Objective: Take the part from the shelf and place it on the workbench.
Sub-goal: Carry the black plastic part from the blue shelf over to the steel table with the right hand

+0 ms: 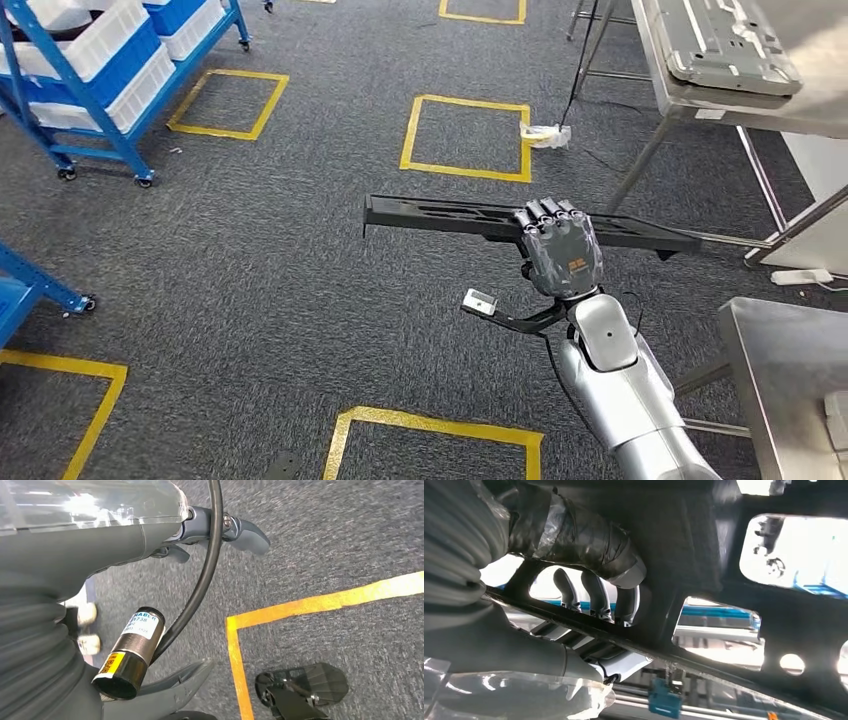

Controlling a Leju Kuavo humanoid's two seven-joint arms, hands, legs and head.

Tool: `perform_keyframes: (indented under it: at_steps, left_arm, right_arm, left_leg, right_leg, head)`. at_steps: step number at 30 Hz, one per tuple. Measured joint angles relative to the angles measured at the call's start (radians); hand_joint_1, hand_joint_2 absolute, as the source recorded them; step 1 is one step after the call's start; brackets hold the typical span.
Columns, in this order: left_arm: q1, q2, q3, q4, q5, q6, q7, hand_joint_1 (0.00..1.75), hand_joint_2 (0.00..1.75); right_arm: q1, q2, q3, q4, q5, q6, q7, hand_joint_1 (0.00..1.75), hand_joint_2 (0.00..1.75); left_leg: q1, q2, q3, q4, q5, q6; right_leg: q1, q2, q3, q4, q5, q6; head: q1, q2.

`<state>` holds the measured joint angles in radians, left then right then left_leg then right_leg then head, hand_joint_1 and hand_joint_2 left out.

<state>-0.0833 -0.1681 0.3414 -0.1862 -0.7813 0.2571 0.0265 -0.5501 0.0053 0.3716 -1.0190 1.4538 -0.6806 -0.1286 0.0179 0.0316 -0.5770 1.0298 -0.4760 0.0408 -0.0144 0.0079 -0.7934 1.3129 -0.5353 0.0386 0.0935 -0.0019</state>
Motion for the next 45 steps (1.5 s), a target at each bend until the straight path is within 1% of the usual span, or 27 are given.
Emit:
perform_keyframes:
  at_steps: [2,4,6,8,9,11,13,15,17,19,21,22,23,24,25,28,30,31,32,34,36,37,39,40,42,43,45]
  left_arm:
    - [-0.001,-0.001,0.000,0.000,0.000,0.000,0.000,0.00,1.75]
    - [-0.001,-0.002,0.000,0.000,0.000,0.000,0.000,0.00,1.75]
    - [-0.002,-0.002,0.001,0.000,0.000,0.000,0.000,0.00,1.75]
    - [-0.003,-0.004,0.001,0.000,0.000,-0.002,-0.001,0.00,1.75]
    - [-0.005,-0.004,0.001,-0.001,0.000,-0.003,-0.002,0.00,1.75]
    - [-0.007,-0.006,0.001,-0.001,-0.001,-0.005,-0.001,0.00,1.75]
    - [-0.007,-0.007,0.001,-0.001,-0.002,-0.006,0.001,0.00,1.75]
    - [-0.007,-0.007,0.001,-0.001,0.000,-0.005,0.001,0.00,1.75]
    - [-0.011,-0.008,0.002,-0.001,0.001,-0.004,0.000,0.00,1.75]
    - [-0.015,-0.008,0.003,-0.001,0.000,-0.003,-0.001,0.00,1.75]
    - [-0.019,-0.008,0.005,-0.001,-0.001,-0.002,0.003,0.00,1.75]
    - [-0.020,-0.007,0.006,-0.001,-0.002,0.000,0.006,0.00,1.75]
    - [-0.021,-0.007,0.007,-0.001,-0.003,0.001,0.008,0.00,1.75]
    - [-0.022,-0.007,0.008,-0.001,-0.004,0.002,0.010,0.00,1.75]
    - [-0.022,-0.008,0.008,-0.001,-0.006,0.002,0.010,0.00,1.75]
    - [-0.017,-0.009,0.009,-0.001,-0.015,0.002,0.012,0.00,1.75]
    - [-0.012,-0.009,0.011,-0.001,-0.017,0.002,0.014,0.00,1.75]
    - [-0.010,-0.009,0.013,-0.001,-0.018,0.003,0.015,0.00,1.75]
    - [-0.009,-0.010,0.013,-0.001,-0.019,0.003,0.015,0.00,1.75]
    - [-0.008,-0.010,0.015,-0.001,-0.023,0.004,0.015,0.00,1.75]
    - [-0.009,-0.010,0.016,-0.001,-0.029,0.006,0.015,0.00,1.75]
    - [-0.009,-0.009,0.017,-0.001,-0.032,0.006,0.014,0.00,1.75]
    - [-0.010,-0.010,0.018,-0.001,-0.035,0.007,0.012,0.00,1.75]
    - [-0.011,-0.010,0.019,-0.002,-0.035,0.007,0.011,0.00,1.75]
    - [-0.012,-0.010,0.019,-0.002,-0.036,0.007,0.010,0.00,1.75]
    - [-0.011,-0.010,0.019,-0.002,-0.037,0.007,0.009,0.00,1.75]
    - [-0.008,-0.010,0.019,-0.002,-0.041,0.006,0.010,0.00,1.75]
  right_arm:
    - [0.003,-0.002,0.001,0.000,0.000,0.000,0.000,1.69,1.75]
    - [0.000,-0.004,0.001,0.000,0.000,0.000,0.000,1.69,1.75]
    - [-0.003,-0.004,0.001,0.000,0.000,0.000,0.000,1.69,1.75]
    - [-0.005,-0.007,0.001,0.000,0.000,0.000,0.002,1.69,1.75]
    - [-0.006,-0.008,0.002,0.000,0.000,0.000,0.002,1.69,1.75]
    - [-0.014,-0.010,0.003,0.002,-0.002,0.000,0.004,1.69,1.75]
    - [-0.023,-0.009,0.006,0.008,-0.003,0.000,0.005,1.69,1.75]
    - [-0.027,-0.008,0.010,0.018,-0.002,0.000,0.009,1.69,1.75]
    - [-0.031,-0.008,0.014,0.028,0.000,0.000,0.012,1.69,1.75]
    - [-0.042,-0.008,0.016,0.036,0.001,0.000,0.016,1.69,1.75]
    - [-0.056,-0.009,0.019,0.041,0.006,0.000,0.021,1.69,1.75]
    - [-0.062,-0.009,0.019,0.043,0.010,0.000,0.024,1.69,1.75]
    - [-0.068,-0.011,0.020,0.045,0.015,0.000,0.027,1.69,1.75]
    - [-0.072,-0.014,0.021,0.047,0.017,0.000,0.030,1.69,1.75]
    - [-0.079,-0.016,0.021,0.049,0.019,0.000,0.032,1.69,1.75]
    - [-0.104,-0.020,0.023,0.055,0.022,0.000,0.037,1.69,1.75]
    - [-0.111,-0.022,0.026,0.058,0.024,0.000,0.040,1.69,1.75]
    - [-0.112,-0.025,0.027,0.059,0.025,0.000,0.041,1.69,1.75]
    - [-0.112,-0.027,0.027,0.060,0.025,0.000,0.042,1.69,1.75]
    - [-0.116,-0.030,0.028,0.060,0.026,0.000,0.045,1.69,1.75]
    - [-0.122,-0.031,0.028,0.059,0.025,0.000,0.047,1.69,1.75]
    - [-0.124,-0.033,0.028,0.058,0.025,0.000,0.049,1.69,1.75]
    - [-0.126,-0.037,0.028,0.056,0.024,0.000,0.053,1.69,1.75]
    - [-0.127,-0.039,0.028,0.053,0.024,0.000,0.055,1.69,1.75]
    - [-0.130,-0.042,0.028,0.048,0.024,0.000,0.059,1.69,1.75]
    - [-0.130,-0.042,0.028,0.046,0.024,0.000,0.062,1.69,1.75]
    - [-0.125,-0.042,0.028,0.045,0.025,0.000,0.066,1.69,1.75]
  left_leg:
    - [0.000,0.026,0.005,0.000,-0.005,-0.003]
    - [-0.003,0.047,0.014,0.000,-0.013,-0.011]
    - [-0.007,0.067,0.021,-0.001,-0.020,-0.022]
    - [-0.007,0.087,0.028,-0.003,-0.025,-0.033]
    - [-0.006,0.083,0.031,-0.001,-0.031,-0.039]
    - [-0.001,0.039,0.013,0.051,-0.066,-0.045]
    - [0.001,-0.009,-0.049,0.176,-0.124,-0.046]
    - [0.001,-0.020,-0.107,0.275,-0.146,-0.048]
    - [0.001,-0.026,-0.104,0.234,-0.091,-0.045]
    - [0.003,-0.069,-0.058,0.107,-0.015,-0.038]
    - [0.003,-0.115,-0.029,0.032,0.009,-0.033]
    - [0.002,-0.122,-0.026,0.024,0.005,-0.031]
    - [0.000,-0.112,-0.023,0.017,0.007,-0.028]
    - [0.000,-0.099,-0.020,0.010,0.011,-0.022]
    - [0.001,-0.085,-0.016,0.002,0.016,-0.015]
    - [0.002,-0.041,-0.009,-0.014,0.022,-0.001]
    - [0.001,-0.011,-0.008,-0.014,0.019,0.000]
    - [0.001,0.002,-0.007,-0.014,0.017,-0.001]
    - [0.002,0.015,-0.005,-0.013,0.015,-0.003]
    - [0.000,0.038,0.002,-0.012,0.007,-0.012]
    - [-0.004,0.057,0.011,-0.011,-0.002,-0.024]
    - [-0.007,0.066,0.015,-0.013,-0.005,-0.031]
    - [-0.005,0.085,0.024,-0.015,-0.013,-0.043]
    - [-0.002,0.078,0.025,-0.008,-0.022,-0.047]
    - [0.003,0.035,-0.003,0.066,-0.067,-0.051]
    - [0.004,0.007,-0.034,0.134,-0.098,-0.051]
    - [0.003,-0.018,-0.106,0.262,-0.139,-0.050]
  right_leg:
    - [-0.003,-0.013,0.035,-0.065,0.048,0.000]
    - [0.005,-0.062,0.110,-0.205,0.101,-0.007]
    - [0.018,-0.091,0.144,-0.271,0.114,-0.020]
    - [0.024,-0.068,0.144,-0.275,0.115,-0.032]
    - [0.022,-0.056,0.147,-0.280,0.116,-0.037]
    - [0.015,-0.032,0.155,-0.289,0.119,-0.051]
    - [0.013,-0.005,0.158,-0.291,0.119,-0.060]
    - [0.016,0.026,0.159,-0.288,0.119,-0.063]
    - [0.017,0.058,0.159,-0.282,0.117,-0.063]
    - [0.016,0.089,0.155,-0.272,0.113,-0.058]
    - [0.010,0.115,0.143,-0.263,0.113,-0.047]
    - [0.006,0.128,0.138,-0.263,0.116,-0.040]
    - [0.003,0.141,0.133,-0.266,0.120,-0.032]
    - [0.002,0.139,0.131,-0.267,0.121,-0.026]
    - [0.004,0.119,0.126,-0.261,0.116,-0.021]
    - [0.006,0.019,0.060,-0.129,0.045,-0.009]
    - [-0.001,0.002,0.008,-0.025,0.010,0.001]
    - [-0.006,-0.002,0.003,-0.016,0.016,0.005]
    - [-0.010,-0.008,0.020,-0.049,0.041,0.008]
    - [-0.009,-0.044,0.093,-0.182,0.100,0.009]
    - [0.000,-0.072,0.140,-0.271,0.124,-0.002]
    - [0.005,-0.072,0.144,-0.280,0.120,-0.009]
    - [0.006,-0.046,0.146,-0.283,0.121,-0.024]
    - [0.004,-0.034,0.150,-0.286,0.121,-0.031]
    - [-0.001,-0.012,0.159,-0.292,0.121,-0.046]
    - [0.000,0.000,0.162,-0.292,0.119,-0.052]
    - [0.005,0.028,0.165,-0.290,0.117,-0.058]
  head:
    - [0.000,0.000]
    - [0.000,0.000]
    - [0.000,0.000]
    - [-0.001,0.000]
    - [-0.001,0.000]
    - [-0.003,0.000]
    - [-0.005,0.000]
    - [-0.005,0.000]
    - [-0.005,0.000]
    - [-0.005,0.000]
    - [-0.005,0.000]
    - [-0.005,0.000]
    - [-0.006,0.000]
    - [-0.006,0.000]
    - [-0.005,0.000]
    - [0.001,0.000]
    - [0.001,0.000]
    - [0.001,0.000]
    - [0.001,0.000]
    - [0.001,0.000]
    - [0.000,0.000]
    - [-0.001,0.000]
    - [-0.002,0.000]
    - [-0.002,0.000]
    - [-0.003,0.000]
    - [-0.004,0.000]
    - [-0.005,0.000]
